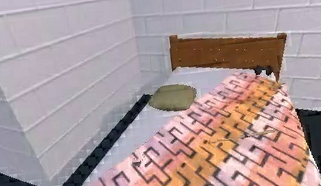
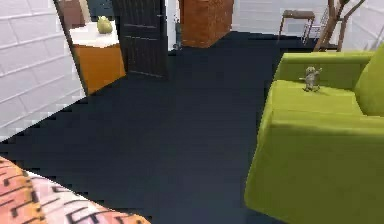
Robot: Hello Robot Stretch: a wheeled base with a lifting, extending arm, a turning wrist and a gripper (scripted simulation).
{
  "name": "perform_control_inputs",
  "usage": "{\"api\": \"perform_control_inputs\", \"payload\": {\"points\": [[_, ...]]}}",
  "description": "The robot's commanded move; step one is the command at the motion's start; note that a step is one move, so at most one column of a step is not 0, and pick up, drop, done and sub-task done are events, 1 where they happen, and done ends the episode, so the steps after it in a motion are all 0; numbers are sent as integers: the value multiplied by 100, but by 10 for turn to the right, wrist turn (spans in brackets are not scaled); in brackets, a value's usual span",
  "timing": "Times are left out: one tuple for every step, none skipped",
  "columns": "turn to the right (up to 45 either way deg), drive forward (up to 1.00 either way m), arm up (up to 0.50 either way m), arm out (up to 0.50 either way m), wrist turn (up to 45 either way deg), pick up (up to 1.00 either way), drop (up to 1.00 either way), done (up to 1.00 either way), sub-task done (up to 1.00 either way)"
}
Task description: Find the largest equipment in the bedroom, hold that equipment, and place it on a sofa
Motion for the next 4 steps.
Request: {"api": "perform_control_inputs", "payload": {"points": [[450,0,0,0,0,0,0,0,0],[450,0,0,0,0,0,0,0,0],[90,0,0,0,0,0,0,0,0],[0,60,0,0,0,0,0,0,0]]}}
